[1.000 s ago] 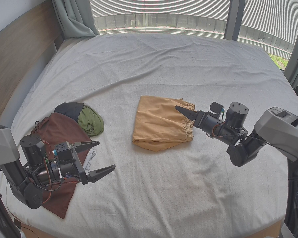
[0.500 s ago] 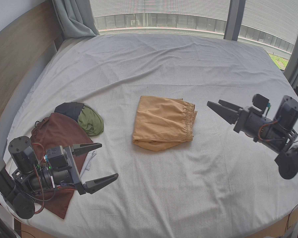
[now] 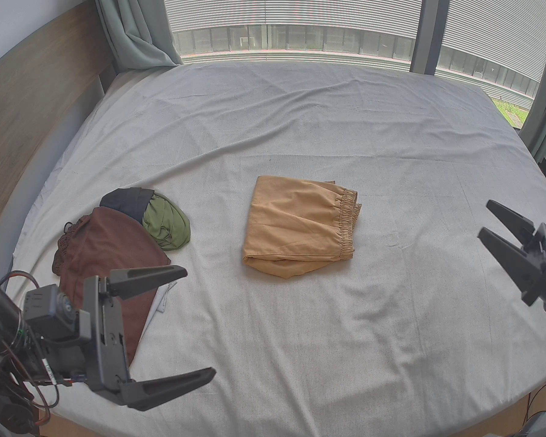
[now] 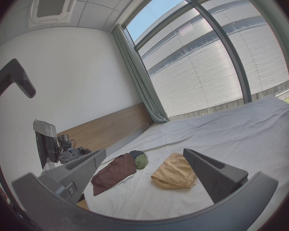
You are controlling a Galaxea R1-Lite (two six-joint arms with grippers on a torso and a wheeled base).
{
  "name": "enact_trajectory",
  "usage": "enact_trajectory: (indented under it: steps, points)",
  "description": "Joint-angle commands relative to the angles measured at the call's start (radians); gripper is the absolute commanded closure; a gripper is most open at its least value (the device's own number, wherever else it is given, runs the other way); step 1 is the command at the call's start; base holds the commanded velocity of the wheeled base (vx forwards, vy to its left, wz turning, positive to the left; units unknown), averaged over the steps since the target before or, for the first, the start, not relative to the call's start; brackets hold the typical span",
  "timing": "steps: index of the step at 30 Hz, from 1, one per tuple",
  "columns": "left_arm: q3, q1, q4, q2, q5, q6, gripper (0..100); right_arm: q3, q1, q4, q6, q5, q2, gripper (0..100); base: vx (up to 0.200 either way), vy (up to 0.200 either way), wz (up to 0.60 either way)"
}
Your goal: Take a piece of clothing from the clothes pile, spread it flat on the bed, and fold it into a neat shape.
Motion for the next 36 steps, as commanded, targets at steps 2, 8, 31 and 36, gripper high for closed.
enact_trajectory:
  steps: [2,8,31,36]
  points:
    - [0.056,-0.035,0.052,-0.249,0.040,-0.027,0,0.063,-0.087,0.198,-0.014,-0.001,-0.367,0,0.000,0.000,0.00]
    - [0.094,-0.031,0.230,-0.499,0.142,-0.029,0,0.067,-0.133,0.545,-0.027,0.005,-0.712,0,0.000,0.000,0.00]
    - [0.083,0.319,0.999,-1.196,0.258,-0.033,0,0.191,-0.277,1.126,-0.209,-0.199,-1.234,0,0.000,0.000,0.00]
    - [0.087,0.366,1.076,-1.272,0.257,-0.033,0,0.191,-0.279,1.115,-0.213,-0.251,-1.234,0,0.000,0.000,0.00]
